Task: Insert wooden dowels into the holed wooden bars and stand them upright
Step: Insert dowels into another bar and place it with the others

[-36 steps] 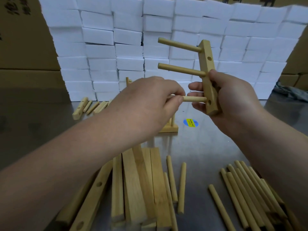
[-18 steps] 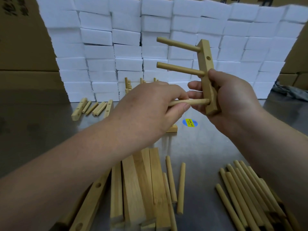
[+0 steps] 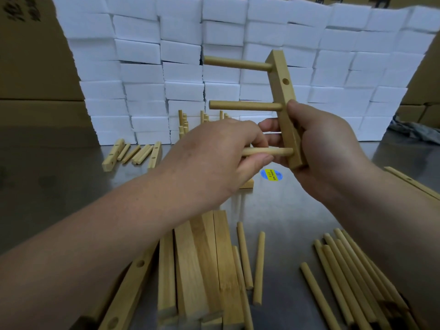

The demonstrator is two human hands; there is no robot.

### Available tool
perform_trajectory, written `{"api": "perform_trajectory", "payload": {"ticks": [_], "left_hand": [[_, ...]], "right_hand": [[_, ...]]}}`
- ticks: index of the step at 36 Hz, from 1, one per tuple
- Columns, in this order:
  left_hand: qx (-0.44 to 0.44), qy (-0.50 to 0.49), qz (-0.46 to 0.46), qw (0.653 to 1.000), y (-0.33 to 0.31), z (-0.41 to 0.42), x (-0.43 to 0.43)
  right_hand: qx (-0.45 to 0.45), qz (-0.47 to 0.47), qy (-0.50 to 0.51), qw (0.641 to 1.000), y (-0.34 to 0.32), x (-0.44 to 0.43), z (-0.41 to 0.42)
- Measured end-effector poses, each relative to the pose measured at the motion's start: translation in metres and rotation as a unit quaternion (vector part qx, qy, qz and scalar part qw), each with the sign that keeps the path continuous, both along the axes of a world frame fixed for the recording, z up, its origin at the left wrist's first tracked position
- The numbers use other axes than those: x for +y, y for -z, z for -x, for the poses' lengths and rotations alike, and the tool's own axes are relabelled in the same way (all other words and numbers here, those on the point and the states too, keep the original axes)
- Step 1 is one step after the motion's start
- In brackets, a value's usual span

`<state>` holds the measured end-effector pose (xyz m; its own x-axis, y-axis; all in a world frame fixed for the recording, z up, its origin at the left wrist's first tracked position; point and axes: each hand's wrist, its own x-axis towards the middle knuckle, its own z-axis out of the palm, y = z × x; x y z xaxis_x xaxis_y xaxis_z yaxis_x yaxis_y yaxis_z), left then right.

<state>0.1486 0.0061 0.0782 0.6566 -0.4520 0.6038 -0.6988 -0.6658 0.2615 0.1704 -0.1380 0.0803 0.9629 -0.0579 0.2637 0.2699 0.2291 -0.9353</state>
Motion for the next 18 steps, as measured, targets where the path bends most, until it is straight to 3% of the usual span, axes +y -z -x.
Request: {"api": "perform_trajectory", "payload": {"ticks": [11,18], "left_hand": [[0.059,-0.025,0.027,0.998,0.013,-0.001,-0.006],[0.012,-0.036,0.009,0.999,0.001,0.0,0.0]], "right_hand": [[-0.057,0.015,0.023,0.998,0.002,0.005,0.008],[-0.02,0.007,0.02,1.0,0.0,0.007,0.005]]}}
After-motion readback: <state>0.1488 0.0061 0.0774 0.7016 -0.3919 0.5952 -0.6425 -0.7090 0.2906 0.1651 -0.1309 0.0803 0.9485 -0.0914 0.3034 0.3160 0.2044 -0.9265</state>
